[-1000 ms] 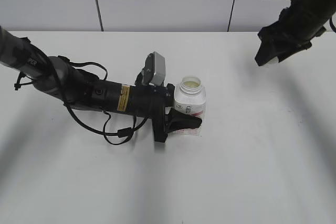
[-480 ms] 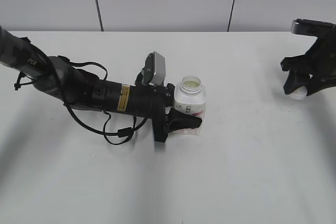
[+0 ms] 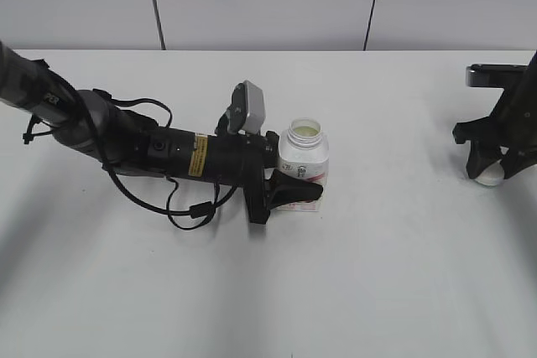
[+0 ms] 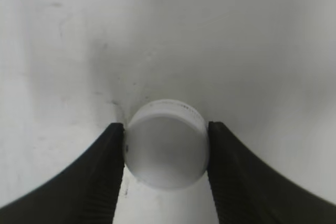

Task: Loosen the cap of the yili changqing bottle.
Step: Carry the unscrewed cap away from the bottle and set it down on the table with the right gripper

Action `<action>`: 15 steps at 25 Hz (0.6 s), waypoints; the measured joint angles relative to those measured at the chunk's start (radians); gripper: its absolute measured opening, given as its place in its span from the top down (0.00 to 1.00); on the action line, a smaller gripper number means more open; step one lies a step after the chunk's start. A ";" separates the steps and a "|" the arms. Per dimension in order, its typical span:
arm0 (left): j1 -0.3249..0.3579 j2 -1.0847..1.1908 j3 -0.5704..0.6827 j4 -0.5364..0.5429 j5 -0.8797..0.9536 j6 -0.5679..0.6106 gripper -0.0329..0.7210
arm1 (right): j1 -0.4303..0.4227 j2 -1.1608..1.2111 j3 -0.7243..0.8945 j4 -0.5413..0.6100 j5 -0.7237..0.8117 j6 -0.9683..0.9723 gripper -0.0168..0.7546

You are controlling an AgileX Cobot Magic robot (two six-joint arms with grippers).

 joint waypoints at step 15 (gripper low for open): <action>0.000 0.000 0.000 -0.005 0.001 0.000 0.44 | 0.000 0.008 0.000 0.023 -0.008 0.003 0.32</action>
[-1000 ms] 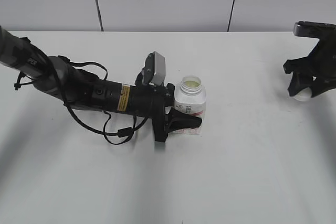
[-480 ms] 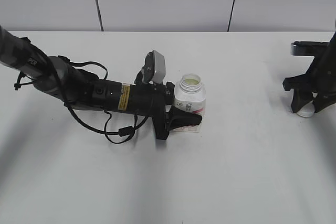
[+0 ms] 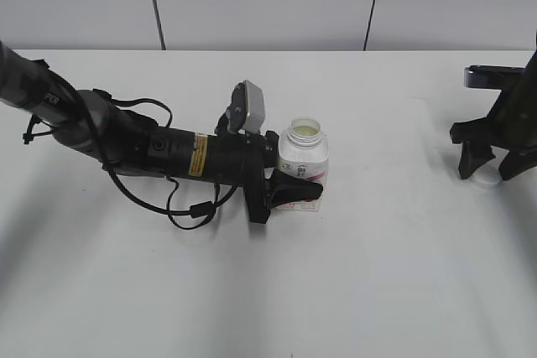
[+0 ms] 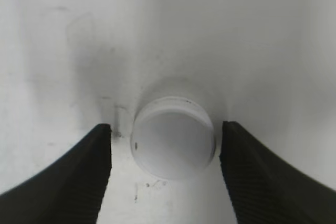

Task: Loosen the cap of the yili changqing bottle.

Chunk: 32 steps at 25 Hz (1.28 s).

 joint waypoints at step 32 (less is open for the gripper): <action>-0.001 0.000 0.000 -0.007 0.000 0.000 0.30 | 0.000 0.000 -0.128 0.062 0.095 -0.001 0.29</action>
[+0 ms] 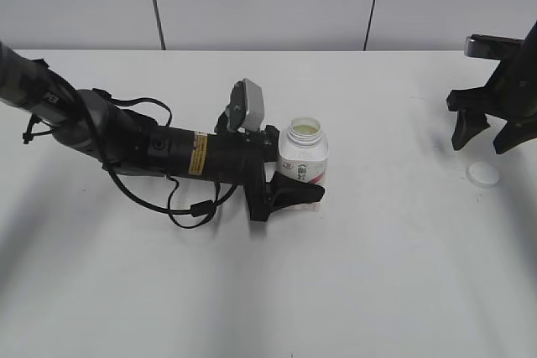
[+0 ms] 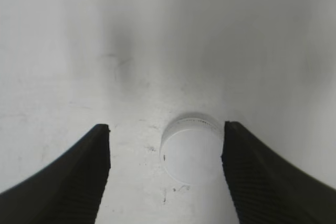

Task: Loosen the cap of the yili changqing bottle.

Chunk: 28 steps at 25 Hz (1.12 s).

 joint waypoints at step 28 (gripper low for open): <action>0.000 -0.356 0.000 0.087 0.038 -0.331 0.26 | 0.000 -0.166 -0.006 0.028 0.018 -0.001 0.29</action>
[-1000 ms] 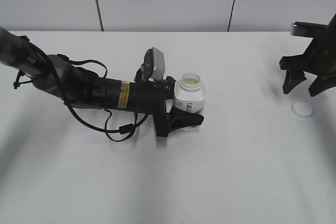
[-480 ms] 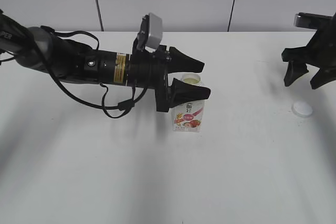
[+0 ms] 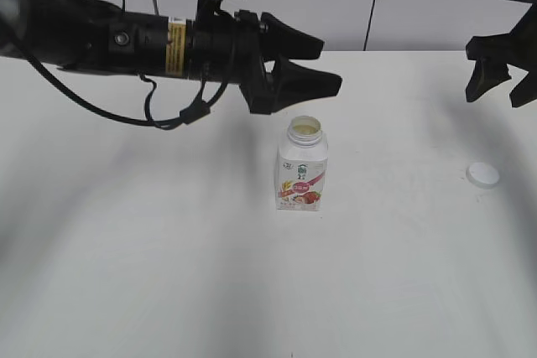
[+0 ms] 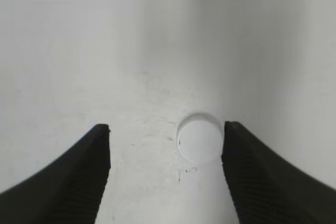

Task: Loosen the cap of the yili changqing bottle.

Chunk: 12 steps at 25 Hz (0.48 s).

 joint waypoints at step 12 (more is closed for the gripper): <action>0.000 -0.227 0.000 -0.007 0.992 -0.174 0.17 | 0.000 -0.029 -0.067 0.020 0.152 0.000 0.29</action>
